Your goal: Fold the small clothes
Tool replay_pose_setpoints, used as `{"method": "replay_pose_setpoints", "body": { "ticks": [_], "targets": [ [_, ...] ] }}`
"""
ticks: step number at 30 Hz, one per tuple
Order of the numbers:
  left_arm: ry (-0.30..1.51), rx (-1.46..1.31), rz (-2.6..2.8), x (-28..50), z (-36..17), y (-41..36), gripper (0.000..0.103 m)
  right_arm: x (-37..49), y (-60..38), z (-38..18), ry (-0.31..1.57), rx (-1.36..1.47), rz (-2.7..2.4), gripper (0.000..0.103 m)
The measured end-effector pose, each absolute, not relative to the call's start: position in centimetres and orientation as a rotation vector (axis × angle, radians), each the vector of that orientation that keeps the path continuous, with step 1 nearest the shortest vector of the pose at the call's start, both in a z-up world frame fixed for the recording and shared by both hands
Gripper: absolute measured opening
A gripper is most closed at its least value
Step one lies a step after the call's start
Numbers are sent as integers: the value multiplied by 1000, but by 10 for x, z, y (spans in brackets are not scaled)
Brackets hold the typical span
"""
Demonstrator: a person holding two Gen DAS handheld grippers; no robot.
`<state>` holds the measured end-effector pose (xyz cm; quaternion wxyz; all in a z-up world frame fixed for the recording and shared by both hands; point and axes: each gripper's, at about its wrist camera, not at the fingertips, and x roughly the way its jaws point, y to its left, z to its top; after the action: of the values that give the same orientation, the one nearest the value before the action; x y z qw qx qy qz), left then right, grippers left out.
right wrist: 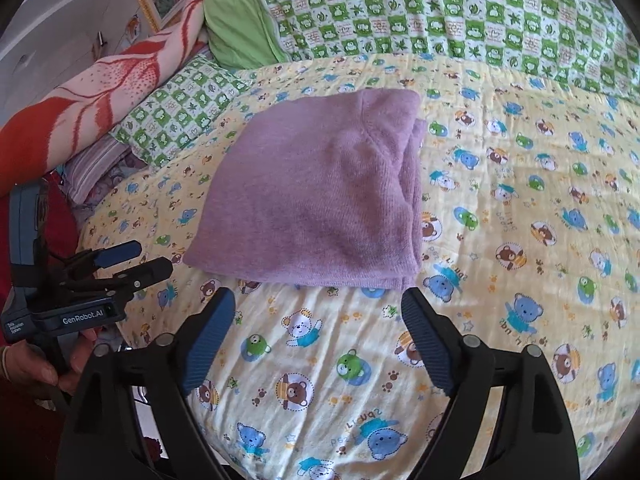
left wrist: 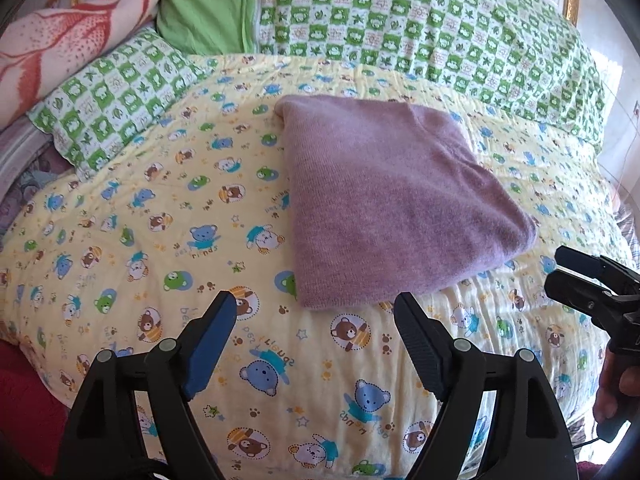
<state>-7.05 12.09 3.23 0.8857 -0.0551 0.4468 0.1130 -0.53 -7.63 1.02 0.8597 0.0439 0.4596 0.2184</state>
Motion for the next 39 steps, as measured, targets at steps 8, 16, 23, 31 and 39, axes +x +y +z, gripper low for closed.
{"method": "replay_pose_setpoints", "body": {
  "ticks": [8, 16, 23, 31, 39],
  "targets": [
    [862, -53, 319, -76, 51, 106, 85, -11, -84, 30, 888, -3, 496, 98],
    [873, -57, 320, -71, 44, 97, 85, -18, -77, 33, 827, -140, 525, 102],
    [900, -20, 262, -66, 30, 95, 86, -23, -72, 21, 820, -124, 471, 102],
    [931, -14, 287, -70, 18, 99, 87, -26, -65, 8, 855, -108, 444, 102],
    [945, 4, 322, -62, 10, 98, 89, -20, -60, 1, 852, -86, 455, 102]
  ]
}}
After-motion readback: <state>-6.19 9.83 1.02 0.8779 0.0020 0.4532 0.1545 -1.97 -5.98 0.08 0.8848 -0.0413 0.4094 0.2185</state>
